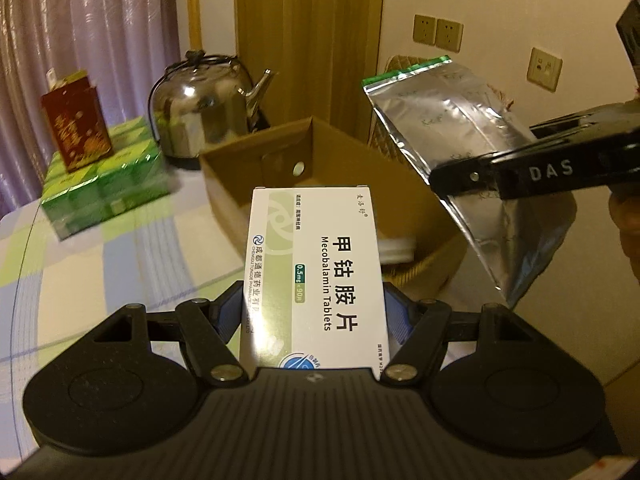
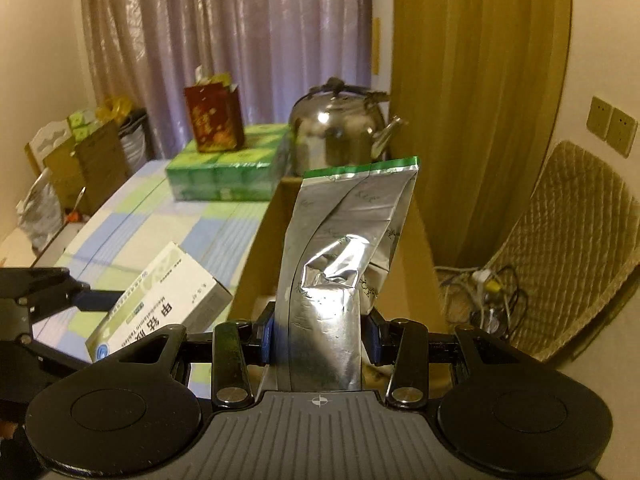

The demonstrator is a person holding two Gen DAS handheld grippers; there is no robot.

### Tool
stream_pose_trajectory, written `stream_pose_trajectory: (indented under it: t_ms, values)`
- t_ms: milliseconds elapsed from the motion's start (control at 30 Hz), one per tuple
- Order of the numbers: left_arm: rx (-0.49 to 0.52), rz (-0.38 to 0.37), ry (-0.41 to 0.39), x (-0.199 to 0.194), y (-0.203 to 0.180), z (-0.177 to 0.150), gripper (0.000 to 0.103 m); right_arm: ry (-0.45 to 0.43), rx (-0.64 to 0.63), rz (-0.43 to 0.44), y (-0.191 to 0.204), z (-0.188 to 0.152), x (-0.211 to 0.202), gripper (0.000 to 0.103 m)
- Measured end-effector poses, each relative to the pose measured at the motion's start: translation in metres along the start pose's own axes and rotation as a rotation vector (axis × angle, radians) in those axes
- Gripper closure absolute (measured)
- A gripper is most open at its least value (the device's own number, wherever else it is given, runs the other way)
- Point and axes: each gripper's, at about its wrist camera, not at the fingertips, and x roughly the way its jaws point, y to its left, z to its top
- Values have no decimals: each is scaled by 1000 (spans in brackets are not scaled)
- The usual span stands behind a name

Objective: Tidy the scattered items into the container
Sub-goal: 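Carry the tablets box and foil bag over the cardboard box with both tools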

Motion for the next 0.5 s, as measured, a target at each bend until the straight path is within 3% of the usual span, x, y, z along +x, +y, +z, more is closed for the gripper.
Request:
stream_pose_trajectory:
  t_ms: [233, 500]
  values:
    - [-21, -20, 7, 44, -5, 34, 36, 18, 17, -15, -36, 25, 36, 63]
    - [-80, -31, 40, 93, -3, 46, 36, 49, -7, -37, -60, 30, 81, 63]
